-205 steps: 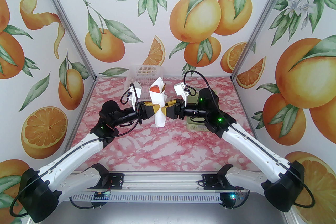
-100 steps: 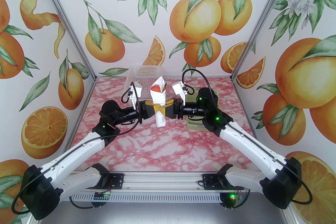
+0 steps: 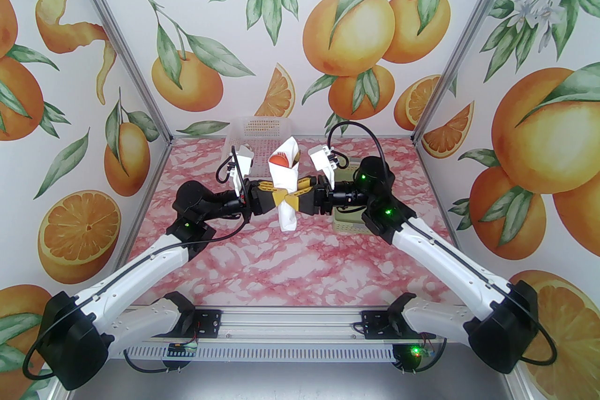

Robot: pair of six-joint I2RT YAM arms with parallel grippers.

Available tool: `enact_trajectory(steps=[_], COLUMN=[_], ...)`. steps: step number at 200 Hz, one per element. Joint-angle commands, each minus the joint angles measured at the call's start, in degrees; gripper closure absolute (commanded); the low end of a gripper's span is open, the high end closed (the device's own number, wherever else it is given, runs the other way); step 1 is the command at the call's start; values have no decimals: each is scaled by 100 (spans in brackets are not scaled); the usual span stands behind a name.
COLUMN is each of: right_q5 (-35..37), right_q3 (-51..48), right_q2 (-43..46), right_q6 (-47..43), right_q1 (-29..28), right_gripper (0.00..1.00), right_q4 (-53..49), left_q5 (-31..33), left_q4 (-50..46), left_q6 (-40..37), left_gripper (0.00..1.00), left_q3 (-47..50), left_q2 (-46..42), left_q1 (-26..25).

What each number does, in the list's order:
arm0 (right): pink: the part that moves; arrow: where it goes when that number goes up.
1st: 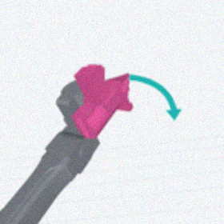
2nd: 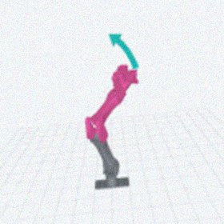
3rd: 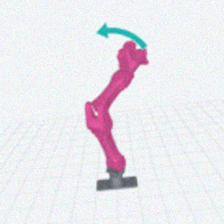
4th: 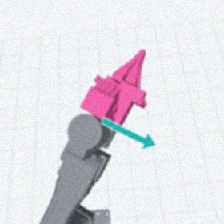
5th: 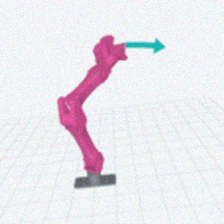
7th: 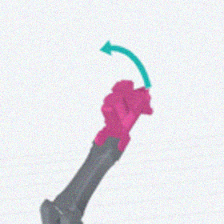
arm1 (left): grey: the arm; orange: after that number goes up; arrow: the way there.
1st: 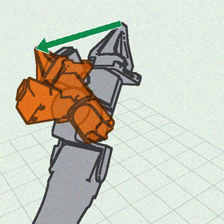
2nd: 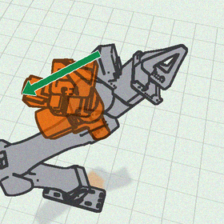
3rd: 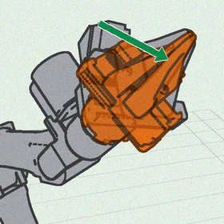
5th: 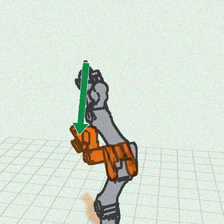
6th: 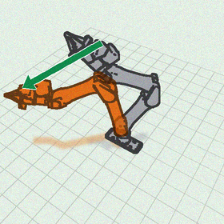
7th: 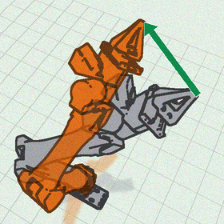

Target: Place the utensils on the paper napkin and roll it up

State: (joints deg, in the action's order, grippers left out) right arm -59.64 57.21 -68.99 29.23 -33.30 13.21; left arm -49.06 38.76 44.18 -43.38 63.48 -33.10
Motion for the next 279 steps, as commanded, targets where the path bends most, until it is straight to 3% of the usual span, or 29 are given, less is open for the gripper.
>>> enact_trajectory(steps=[1,31,73,108,139,147,164,198,220,251,279], right_q5=[-490,-586,-537,-333,-209,-177,-104,-31,-38,-16,36], right_q3=[-81,-125,-135,-47,36,44,104,168,171,172,207], right_q2=[85,114,158,250,327,350,378,361,337,276,183], right_q6=[61,136,130,-271,-570,-616,-776,-946,-874,-779,-770], right_q1=[-123,-123,-122,-116,-49,-41,-45,-42,-49,-72,-92], right_gripper=[67,71,84,97,100,100,100,100,100,100,100], right_q4=[344,489,447,-200,-660,-748,-989,-1251,-1163,-1019,-996], left_q5=[-147,-191,-236,-161,-33,-13,-14,109,216,-66,-180], left_q4=[347,378,386,210,-293,-413,-560,-772,-914,-122,154], left_q6=[143,178,187,60,-220,-239,-216,-171,-178,179,143], left_gripper=[100,100,100,82,72,64,57,27,14,5,5], left_q3=[-245,-255,-287,-309,-334,-323,-295,-224,-283,-307,-417], left_q2=[85,119,186,157,-77,-159,-310,-484,-376,63,348], left_q1=[-46,-57,-100,-94,26,104,287,510,511,387,107])
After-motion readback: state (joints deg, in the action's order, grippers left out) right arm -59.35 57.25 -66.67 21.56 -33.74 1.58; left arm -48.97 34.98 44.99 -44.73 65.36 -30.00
